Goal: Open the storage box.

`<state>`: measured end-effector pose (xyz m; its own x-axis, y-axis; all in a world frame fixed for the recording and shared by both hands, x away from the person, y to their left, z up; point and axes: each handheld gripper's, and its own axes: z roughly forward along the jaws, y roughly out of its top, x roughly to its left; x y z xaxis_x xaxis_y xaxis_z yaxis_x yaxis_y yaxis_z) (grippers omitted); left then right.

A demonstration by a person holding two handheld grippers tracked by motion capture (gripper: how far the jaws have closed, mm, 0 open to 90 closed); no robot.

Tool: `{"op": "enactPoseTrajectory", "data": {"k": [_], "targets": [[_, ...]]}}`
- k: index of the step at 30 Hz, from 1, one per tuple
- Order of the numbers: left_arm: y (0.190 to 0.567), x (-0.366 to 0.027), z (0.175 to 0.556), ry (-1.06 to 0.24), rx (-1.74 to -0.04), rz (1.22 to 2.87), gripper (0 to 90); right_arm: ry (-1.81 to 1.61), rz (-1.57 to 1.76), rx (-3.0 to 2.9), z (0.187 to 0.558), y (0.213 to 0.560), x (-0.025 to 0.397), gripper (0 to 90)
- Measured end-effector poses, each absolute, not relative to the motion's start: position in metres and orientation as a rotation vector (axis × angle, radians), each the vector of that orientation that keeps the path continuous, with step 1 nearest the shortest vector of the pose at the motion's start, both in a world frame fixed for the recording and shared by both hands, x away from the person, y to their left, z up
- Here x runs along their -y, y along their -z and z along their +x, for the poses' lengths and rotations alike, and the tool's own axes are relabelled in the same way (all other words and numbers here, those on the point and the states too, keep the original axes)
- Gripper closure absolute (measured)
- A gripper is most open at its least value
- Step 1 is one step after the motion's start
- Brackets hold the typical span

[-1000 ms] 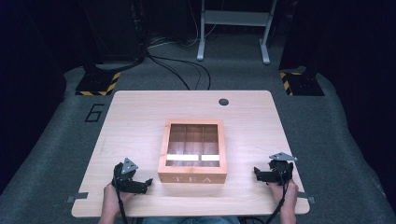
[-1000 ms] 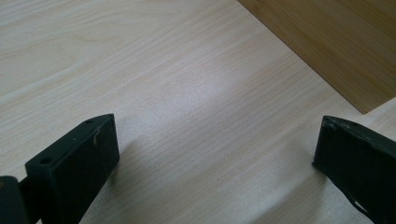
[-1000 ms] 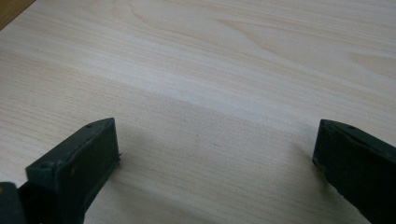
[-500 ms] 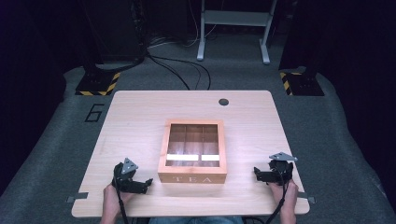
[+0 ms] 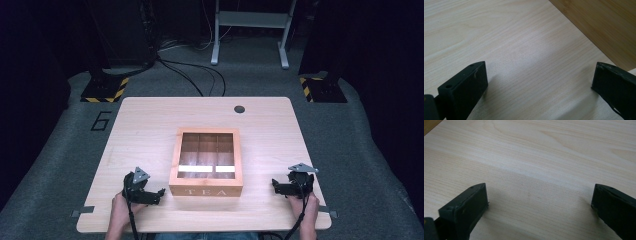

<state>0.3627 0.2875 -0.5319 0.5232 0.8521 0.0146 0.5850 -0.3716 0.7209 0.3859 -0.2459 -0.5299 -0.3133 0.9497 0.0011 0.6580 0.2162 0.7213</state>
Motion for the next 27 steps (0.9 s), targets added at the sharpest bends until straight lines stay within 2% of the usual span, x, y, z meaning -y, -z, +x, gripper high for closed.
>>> {"op": "enactPoseTrajectory", "data": {"k": [5,10,12,27], "targets": [[0.531,-0.288,0.36,-0.52,-1.148,2.101,0.1,-0.878,1.485,-2.051,0.386,0.53,0.246,0.5],[0.527,-0.288,0.35,-0.495,-1.083,2.038,0.1,-0.883,1.482,-2.051,0.386,0.53,0.246,0.7],[0.524,-0.286,0.343,-0.444,-1.029,1.997,0.0,-0.882,1.482,-2.051,0.386,0.53,0.246,0.7],[0.505,-0.258,0.338,-0.386,-0.863,1.9,0.1,-0.883,1.48,-2.05,0.386,0.53,0.246,1.3]]}}
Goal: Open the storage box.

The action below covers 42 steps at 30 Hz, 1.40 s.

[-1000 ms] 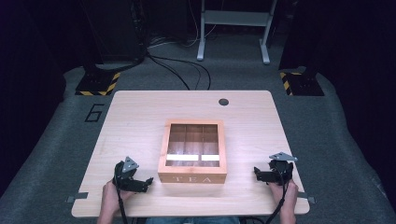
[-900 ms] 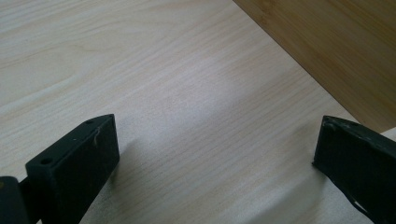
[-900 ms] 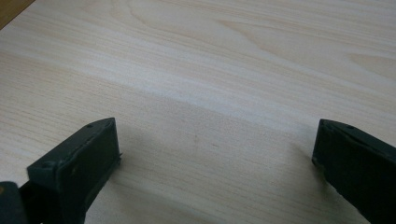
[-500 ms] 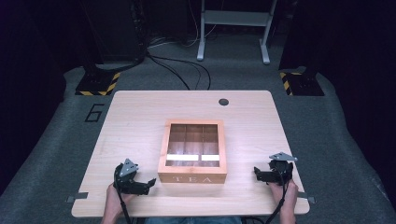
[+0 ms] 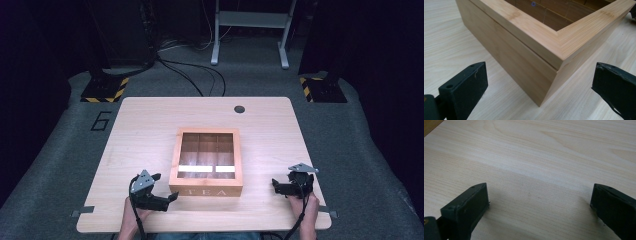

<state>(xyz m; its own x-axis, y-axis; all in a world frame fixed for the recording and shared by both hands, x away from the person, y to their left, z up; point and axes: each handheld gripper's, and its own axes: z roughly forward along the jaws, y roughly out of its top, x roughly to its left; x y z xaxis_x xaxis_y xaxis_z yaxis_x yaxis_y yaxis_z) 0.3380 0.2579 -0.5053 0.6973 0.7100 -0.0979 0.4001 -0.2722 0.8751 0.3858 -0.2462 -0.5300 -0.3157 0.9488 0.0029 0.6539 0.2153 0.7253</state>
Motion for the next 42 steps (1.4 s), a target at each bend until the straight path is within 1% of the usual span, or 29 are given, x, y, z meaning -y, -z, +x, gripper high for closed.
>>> {"op": "enactPoseTrajectory", "data": {"k": [2,4,6,7,8,10,19,21,22,27,34,42], "targets": [[0.506,-0.253,0.339,-0.391,-0.861,1.893,0.1,-0.883,1.481,-2.048,0.386,0.53,0.246,1.3],[0.506,-0.252,0.339,-0.388,-0.863,1.896,2.6,-0.884,1.481,-2.048,0.386,0.53,0.246,1.4],[0.506,-0.252,0.339,-0.392,-0.856,1.893,7.4,-0.884,1.481,-2.048,0.386,0.53,0.246,1.4],[0.506,-0.252,0.338,-0.394,-0.86,1.878,12.7,-0.885,1.481,-2.048,0.386,0.53,0.246,1.4],[0.507,-0.252,0.337,-0.391,-0.857,1.871,15.5,-0.884,1.481,-2.049,0.386,0.53,0.246,1.4],[0.508,-0.252,0.337,-0.404,-0.854,1.849,18.1,-0.884,1.481,-2.049,0.386,0.53,0.246,1.4],[0.51,-0.253,0.328,-0.394,-0.836,1.791,38.7,-0.882,1.476,-2.052,0.386,0.53,0.247,1.7],[0.511,-0.253,0.327,-0.395,-0.836,1.788,40.0,-0.878,1.469,-2.057,0.386,0.53,0.247,1.6],[0.512,-0.253,0.325,-0.4,-0.848,1.781,43.4,-0.879,1.471,-2.056,0.386,0.53,0.247,1.6],[0.512,-0.255,0.324,-0.393,-0.838,1.78,46.7,-0.879,1.471,-2.055,0.386,0.53,0.247,1.7],[0.514,-0.254,0.323,-0.425,-0.829,1.772,46.7,-0.877,1.47,-2.056,0.386,0.53,0.247,1.7],[0.514,-0.255,0.323,-0.425,-0.819,1.771,46.9,-0.881,1.481,-2.046,0.386,0.53,0.246,1.7]]}}
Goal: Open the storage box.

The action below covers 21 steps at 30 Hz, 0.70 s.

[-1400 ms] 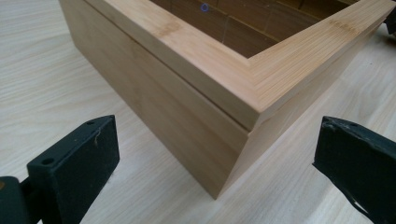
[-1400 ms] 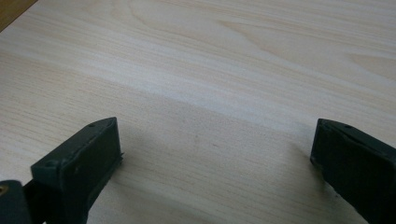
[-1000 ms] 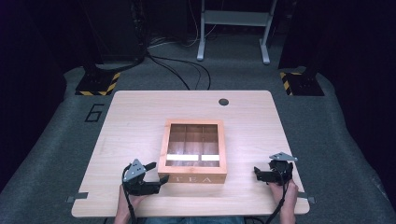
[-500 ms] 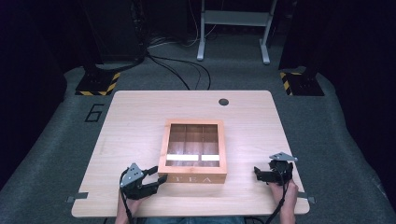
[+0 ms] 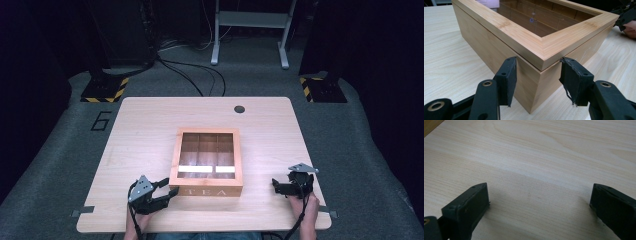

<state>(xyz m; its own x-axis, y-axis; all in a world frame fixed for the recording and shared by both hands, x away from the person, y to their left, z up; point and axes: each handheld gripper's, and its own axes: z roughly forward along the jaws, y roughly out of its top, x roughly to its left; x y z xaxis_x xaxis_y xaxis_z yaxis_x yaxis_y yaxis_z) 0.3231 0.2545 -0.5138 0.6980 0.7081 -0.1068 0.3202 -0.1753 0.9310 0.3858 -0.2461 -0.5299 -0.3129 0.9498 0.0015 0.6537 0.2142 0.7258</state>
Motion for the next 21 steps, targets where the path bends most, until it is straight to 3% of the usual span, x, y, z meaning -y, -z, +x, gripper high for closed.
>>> {"op": "enactPoseTrajectory", "data": {"k": [21], "targets": [[0.5114,-0.2546,0.3214,-0.443,-0.812,1.77,49.4,-0.881,1.476,-2.051,0.3857,0.5298,0.2466,1.7]]}}
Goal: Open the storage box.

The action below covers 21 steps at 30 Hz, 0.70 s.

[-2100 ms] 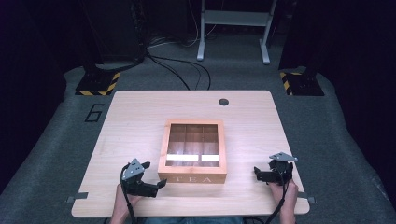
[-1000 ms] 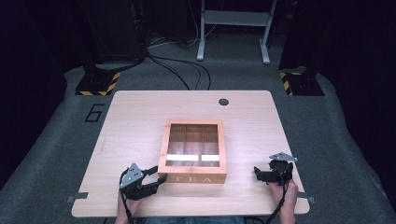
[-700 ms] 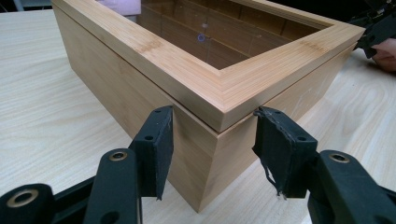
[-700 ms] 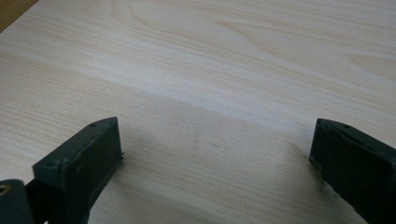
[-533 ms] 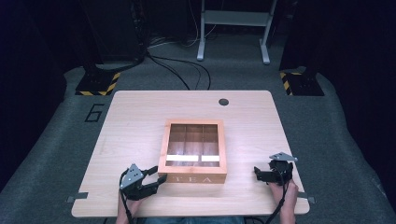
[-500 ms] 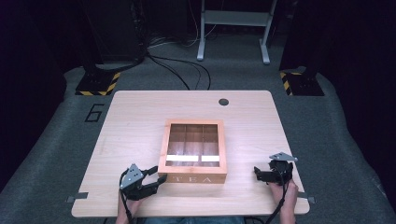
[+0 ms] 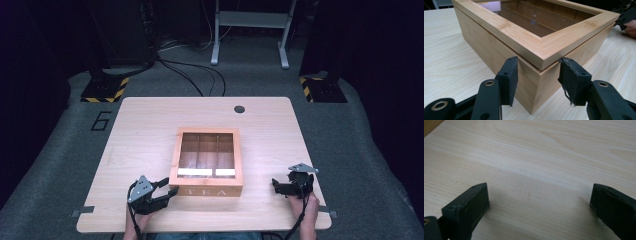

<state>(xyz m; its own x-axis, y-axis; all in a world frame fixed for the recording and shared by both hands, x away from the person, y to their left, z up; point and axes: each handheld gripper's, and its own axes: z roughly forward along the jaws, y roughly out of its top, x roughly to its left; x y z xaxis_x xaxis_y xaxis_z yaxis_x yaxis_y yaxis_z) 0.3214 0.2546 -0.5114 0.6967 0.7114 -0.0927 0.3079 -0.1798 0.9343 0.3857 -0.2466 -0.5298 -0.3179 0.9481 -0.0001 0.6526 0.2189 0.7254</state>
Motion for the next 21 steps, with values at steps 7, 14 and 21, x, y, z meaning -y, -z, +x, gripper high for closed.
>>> {"op": "enactPoseTrajectory", "data": {"k": [7,14,21], "targets": [[0.509,-0.255,0.321,-0.444,-0.804,1.772,51.1,-0.885,1.481,-2.046,0.386,0.53,0.246,1.7],[0.505,-0.255,0.321,-0.475,-0.789,1.773,53.2,-0.883,1.481,-2.047,0.386,0.53,0.246,1.7],[0.501,-0.252,0.319,-0.506,-0.789,1.75,53.5,-0.884,1.48,-2.046,0.386,0.53,0.246,1.7]]}}
